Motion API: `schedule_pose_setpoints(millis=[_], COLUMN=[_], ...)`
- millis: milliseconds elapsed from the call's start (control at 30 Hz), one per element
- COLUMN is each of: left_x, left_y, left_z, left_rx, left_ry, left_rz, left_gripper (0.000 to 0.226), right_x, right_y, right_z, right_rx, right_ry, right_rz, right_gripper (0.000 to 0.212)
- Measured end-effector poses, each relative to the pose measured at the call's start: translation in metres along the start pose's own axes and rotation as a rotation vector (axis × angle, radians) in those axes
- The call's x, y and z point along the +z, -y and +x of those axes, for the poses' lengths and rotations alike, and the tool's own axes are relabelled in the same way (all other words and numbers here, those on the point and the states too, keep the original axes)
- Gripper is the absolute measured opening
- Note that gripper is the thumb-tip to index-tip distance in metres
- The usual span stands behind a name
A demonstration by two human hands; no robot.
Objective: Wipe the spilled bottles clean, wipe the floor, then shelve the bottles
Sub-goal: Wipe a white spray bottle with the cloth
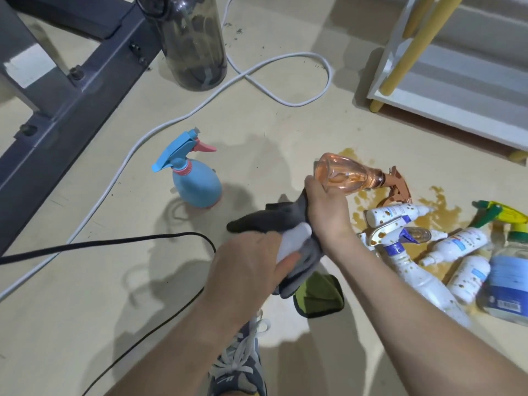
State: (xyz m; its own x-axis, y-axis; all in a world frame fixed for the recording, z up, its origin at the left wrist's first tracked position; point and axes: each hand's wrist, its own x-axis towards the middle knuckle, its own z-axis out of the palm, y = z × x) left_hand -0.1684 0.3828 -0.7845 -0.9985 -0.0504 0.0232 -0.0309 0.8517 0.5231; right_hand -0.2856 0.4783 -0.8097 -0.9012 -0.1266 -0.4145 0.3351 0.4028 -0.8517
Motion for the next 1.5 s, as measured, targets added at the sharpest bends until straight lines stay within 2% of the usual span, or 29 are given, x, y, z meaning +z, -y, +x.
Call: schedule_pose_setpoints(millis=[67, 133, 200, 233, 300, 333, 400, 467, 533, 600, 667, 733, 833, 900, 967, 1033, 1100, 1167, 1233, 1267, 1367, 1500], left_x=[-0.004, -0.002, 0.001, 0.003, 0.006, 0.009, 0.008, 0.009, 0.009, 0.005, 0.007, 0.011, 0.01, 0.006, 0.006, 0.004, 0.0, -0.002, -0.002, -0.002, 0.002, 0.005], left_y=[-0.006, -0.002, 0.0, 0.0, 0.002, 0.003, 0.003, -0.002, -0.003, -0.004, -0.001, 0.004, 0.01, 0.015, 0.021, 0.027, 0.029, 0.031, 0.036, 0.04, 0.051, 0.054], left_z=[0.005, 0.017, 0.02, 0.018, 0.011, 0.006, 0.0, -0.001, 0.0, 0.006, 0.008, 0.008, 0.004, -0.001, -0.01, -0.018, -0.02, -0.02, -0.02, -0.02, -0.016, -0.011], left_rx=[-0.02, -0.136, -0.104, -0.111, -0.127, -0.125, 0.005, 0.11, 0.071, -0.049, -0.109, -0.142, -0.184, -0.217, -0.293, -0.34, -0.385, -0.412, -0.474, -0.526, -0.701, -0.82], left_ry=[-0.001, 0.061, 0.074, 0.083, 0.067, 0.057, 0.049, -0.068, -0.121, -0.132, -0.113, -0.105, -0.093, -0.099, -0.095, -0.094, -0.066, -0.066, -0.086, -0.108, -0.156, -0.211], left_rz=[0.006, 0.055, 0.145, 0.147, 0.123, 0.109, 0.078, 0.021, -0.045, -0.102, -0.152, -0.116, -0.138, -0.154, -0.159, -0.138, -0.128, -0.159, -0.209, -0.241, -0.349, -0.494], left_gripper=[0.017, 0.018, 0.017, 0.016, 0.019, 0.019, 0.009, 0.01, 0.021, 0.034, 0.027, 0.035, 0.037, 0.023, 0.025, 0.026, 0.027, 0.025, 0.02, 0.021, 0.031, 0.04], right_x=[-0.011, -0.007, 0.004, 0.006, 0.01, 0.01, 0.003, -0.002, 0.001, 0.008, 0.011, 0.008, 0.006, 0.017, 0.033, 0.04, 0.038, 0.029, 0.026, 0.032, 0.065, 0.087], right_y=[0.009, 0.009, -0.001, -0.006, -0.011, -0.01, 0.0, 0.008, -0.002, -0.024, -0.046, -0.072, -0.08, -0.067, -0.058, -0.058, -0.07, -0.082, -0.09, -0.091, -0.083, -0.069], right_z=[-0.006, -0.034, -0.067, -0.072, -0.056, -0.045, -0.024, -0.012, -0.002, 0.004, 0.005, 0.009, 0.001, -0.015, -0.032, -0.032, -0.013, 0.011, 0.024, 0.024, -0.004, -0.05], right_rx=[0.051, -0.129, -0.353, -0.393, -0.334, -0.23, 0.021, 0.141, 0.14, 0.043, -0.013, 0.023, 0.183, 0.002, -0.181, -0.312, -0.347, -0.133, 0.132, 0.153, -0.011, -0.417], right_ry=[0.053, 0.156, 0.121, 0.091, 0.064, 0.052, 0.052, 0.078, 0.123, 0.137, 0.108, 0.049, -0.035, 0.051, 0.132, 0.093, 0.072, 0.031, -0.028, -0.055, -0.225, 0.001], right_rz=[0.068, 0.058, -0.068, -0.125, -0.174, -0.098, 0.139, 0.233, 0.211, 0.17, 0.105, 0.073, 0.243, 0.211, 0.132, 0.096, 0.046, 0.171, 0.188, 0.173, 0.072, -0.138], right_gripper=[0.044, 0.05, 0.039, 0.037, 0.049, 0.052, 0.047, 0.039, 0.033, 0.043, 0.045, 0.034, 0.032, 0.028, 0.032, 0.036, 0.037, 0.037, 0.038, 0.038, 0.025, 0.046])
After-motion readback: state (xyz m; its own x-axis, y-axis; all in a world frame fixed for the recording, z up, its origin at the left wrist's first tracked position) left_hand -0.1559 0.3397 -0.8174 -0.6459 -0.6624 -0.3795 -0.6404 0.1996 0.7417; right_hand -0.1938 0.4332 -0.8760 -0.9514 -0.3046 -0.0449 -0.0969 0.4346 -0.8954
